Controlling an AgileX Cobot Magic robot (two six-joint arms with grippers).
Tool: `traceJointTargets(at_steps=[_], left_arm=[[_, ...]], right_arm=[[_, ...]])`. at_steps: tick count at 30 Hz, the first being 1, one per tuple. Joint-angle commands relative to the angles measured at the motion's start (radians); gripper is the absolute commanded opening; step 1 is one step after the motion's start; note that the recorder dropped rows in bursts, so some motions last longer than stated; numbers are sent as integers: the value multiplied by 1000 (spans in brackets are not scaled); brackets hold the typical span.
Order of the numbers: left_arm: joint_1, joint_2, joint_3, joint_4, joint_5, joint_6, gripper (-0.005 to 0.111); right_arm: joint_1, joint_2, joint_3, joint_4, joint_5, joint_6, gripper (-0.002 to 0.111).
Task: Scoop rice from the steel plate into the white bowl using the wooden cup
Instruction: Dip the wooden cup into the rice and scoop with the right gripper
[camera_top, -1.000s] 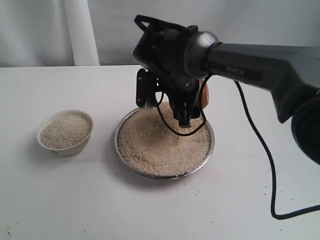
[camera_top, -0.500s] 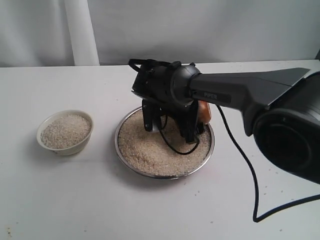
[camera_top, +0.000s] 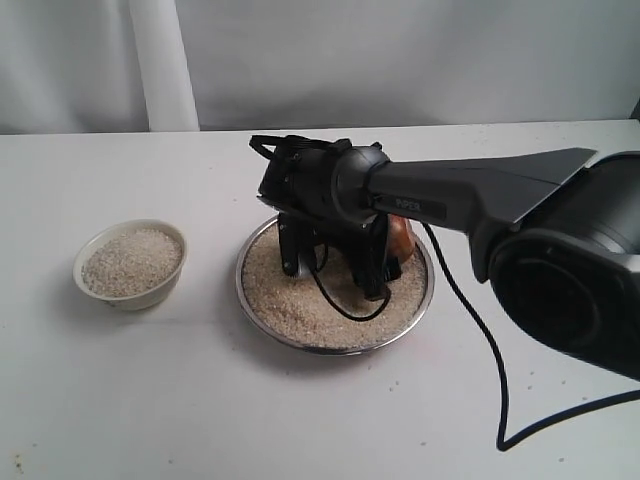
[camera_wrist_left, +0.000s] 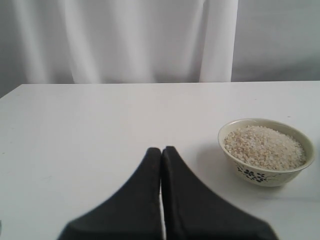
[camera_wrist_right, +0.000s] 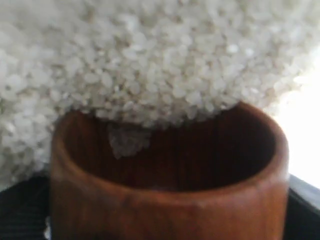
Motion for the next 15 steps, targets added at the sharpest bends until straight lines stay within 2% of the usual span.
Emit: traceJointTargets(at_steps=[1, 6, 15], left_arm=[[-3, -3, 2, 0, -6, -4, 0], [-3, -3, 2, 0, -6, -4, 0], [-3, -3, 2, 0, -6, -4, 0]], right_arm=[[-9, 22, 5, 146, -100, -1, 0], [-9, 22, 5, 268, -201, -1, 0], [-9, 22, 5, 401, -268, -3, 0]])
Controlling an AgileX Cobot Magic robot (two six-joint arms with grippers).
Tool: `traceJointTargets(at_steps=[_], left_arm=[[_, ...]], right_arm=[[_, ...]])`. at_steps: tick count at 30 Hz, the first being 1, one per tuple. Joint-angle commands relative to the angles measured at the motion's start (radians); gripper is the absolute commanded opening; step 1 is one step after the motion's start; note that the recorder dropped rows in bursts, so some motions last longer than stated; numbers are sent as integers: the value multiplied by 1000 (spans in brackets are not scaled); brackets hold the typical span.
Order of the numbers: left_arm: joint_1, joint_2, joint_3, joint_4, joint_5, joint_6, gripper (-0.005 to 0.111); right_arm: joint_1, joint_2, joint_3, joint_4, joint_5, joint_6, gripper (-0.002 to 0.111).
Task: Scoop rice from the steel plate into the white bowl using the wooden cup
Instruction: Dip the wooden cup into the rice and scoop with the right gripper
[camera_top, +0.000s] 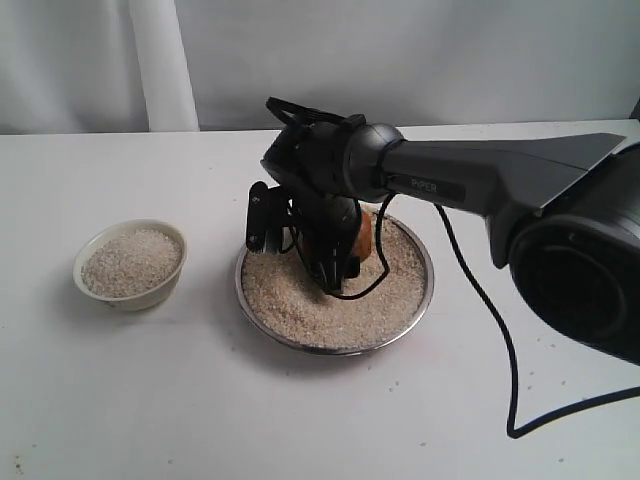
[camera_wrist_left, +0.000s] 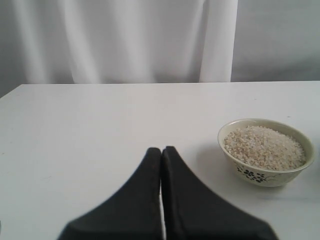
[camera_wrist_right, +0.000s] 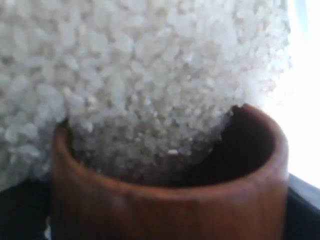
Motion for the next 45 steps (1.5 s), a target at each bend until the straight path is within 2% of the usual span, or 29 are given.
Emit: traceJointTargets(at_steps=[1, 18, 22, 29, 36, 45], left_arm=[[-3, -3, 2, 0, -6, -4, 0], [-3, -3, 2, 0, -6, -4, 0], [-3, -3, 2, 0, -6, -4, 0], [-3, -3, 2, 0, -6, -4, 0], [-3, -3, 2, 0, -6, -4, 0], [-3, -3, 2, 0, -6, -4, 0]], right_arm=[[2, 49, 18, 192, -75, 7, 0], [0, 43, 19, 272, -35, -13, 0], [-18, 19, 70, 311, -76, -14, 0], [-87, -90, 341, 479, -409, -92, 0], [-128, -168, 563, 533, -661, -131, 0], [-162, -270, 749, 590, -916, -137, 0]])
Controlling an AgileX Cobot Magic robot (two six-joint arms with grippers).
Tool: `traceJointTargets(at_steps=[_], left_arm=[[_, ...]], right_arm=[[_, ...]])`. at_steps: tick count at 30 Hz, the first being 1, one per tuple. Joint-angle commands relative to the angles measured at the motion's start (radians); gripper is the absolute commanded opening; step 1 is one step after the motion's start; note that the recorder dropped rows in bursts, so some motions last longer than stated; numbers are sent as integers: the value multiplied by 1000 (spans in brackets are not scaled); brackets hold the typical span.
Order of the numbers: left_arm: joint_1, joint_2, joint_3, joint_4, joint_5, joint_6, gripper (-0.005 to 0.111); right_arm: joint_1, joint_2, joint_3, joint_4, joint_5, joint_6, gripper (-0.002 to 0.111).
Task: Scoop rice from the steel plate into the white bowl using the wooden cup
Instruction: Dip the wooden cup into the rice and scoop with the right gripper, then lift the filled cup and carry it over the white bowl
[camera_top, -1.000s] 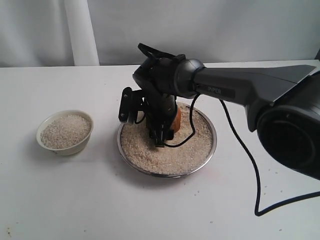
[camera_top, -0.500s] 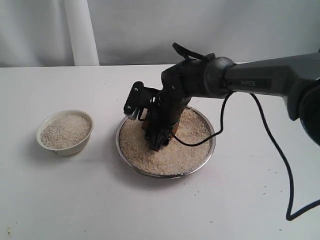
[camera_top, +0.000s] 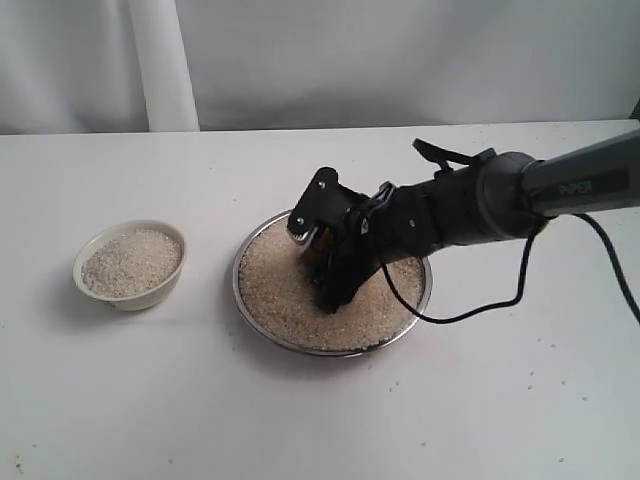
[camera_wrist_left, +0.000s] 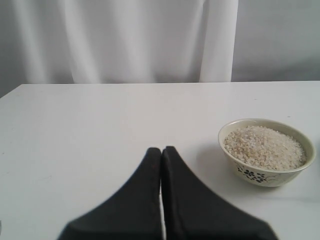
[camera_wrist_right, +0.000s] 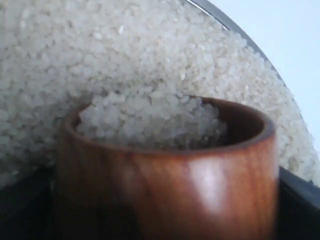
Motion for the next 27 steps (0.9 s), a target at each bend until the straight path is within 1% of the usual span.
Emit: traceJointTargets(at_steps=[1, 7, 11, 21, 27], left_arm=[[-3, -3, 2, 0, -6, -4, 0], [-3, -3, 2, 0, -6, -4, 0], [-3, -3, 2, 0, -6, -4, 0], [-3, -3, 2, 0, -6, -4, 0], [-3, -3, 2, 0, -6, -4, 0]], right_arm=[[-12, -2, 88, 21, -25, -29, 0], [-12, -46, 98, 130, -155, -23, 0], [-9, -72, 98, 133, -212, 40, 0], [-4, -166, 98, 133, -229, 50, 0], [34, -196, 75, 106, -243, 50, 0]])
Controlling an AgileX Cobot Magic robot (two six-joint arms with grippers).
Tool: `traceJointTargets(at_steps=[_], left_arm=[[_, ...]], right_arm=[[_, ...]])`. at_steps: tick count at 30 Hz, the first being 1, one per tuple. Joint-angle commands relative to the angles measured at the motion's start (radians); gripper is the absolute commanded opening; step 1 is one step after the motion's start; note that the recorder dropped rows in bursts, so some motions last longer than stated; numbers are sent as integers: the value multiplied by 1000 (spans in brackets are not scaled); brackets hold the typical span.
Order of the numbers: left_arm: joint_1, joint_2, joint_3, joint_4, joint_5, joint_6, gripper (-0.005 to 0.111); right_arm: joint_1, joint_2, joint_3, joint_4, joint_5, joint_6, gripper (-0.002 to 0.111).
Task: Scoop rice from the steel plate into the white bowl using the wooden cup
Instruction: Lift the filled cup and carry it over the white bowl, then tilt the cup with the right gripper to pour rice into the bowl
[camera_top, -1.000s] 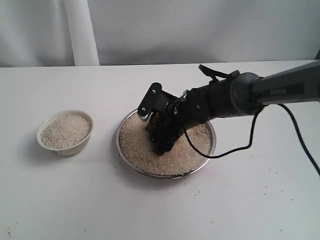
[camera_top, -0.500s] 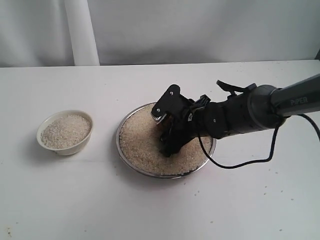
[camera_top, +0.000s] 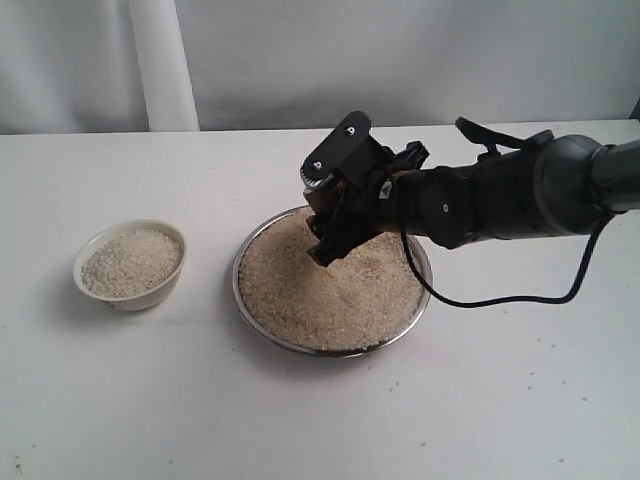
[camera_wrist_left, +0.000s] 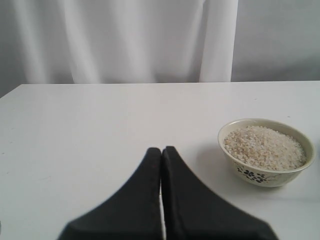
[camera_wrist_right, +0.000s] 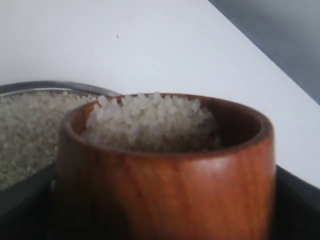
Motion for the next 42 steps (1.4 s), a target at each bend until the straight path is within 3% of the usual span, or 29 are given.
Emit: traceJointTargets(at_steps=[1, 6, 16, 21, 26, 34, 42], left_arm=[[-3, -3, 2, 0, -6, -4, 0], [-3, -3, 2, 0, -6, -4, 0], [-3, -3, 2, 0, -6, -4, 0], [-3, -3, 2, 0, -6, -4, 0], [-3, -3, 2, 0, -6, -4, 0], [-3, -3, 2, 0, -6, -4, 0], [-3, -3, 2, 0, -6, -4, 0]], right_arm=[[35, -27, -28, -22, -28, 5, 0], [82, -27, -128, -22, 20, -21, 0], [161, 79, -478, -32, 330, -81, 0], [202, 188, -658, -133, 454, -66, 0], [245, 311, -840, -324, 566, 44, 0], [340, 457, -1057, -828, 819, 214, 0], [415, 536, -1117, -1036, 901, 190, 0]])
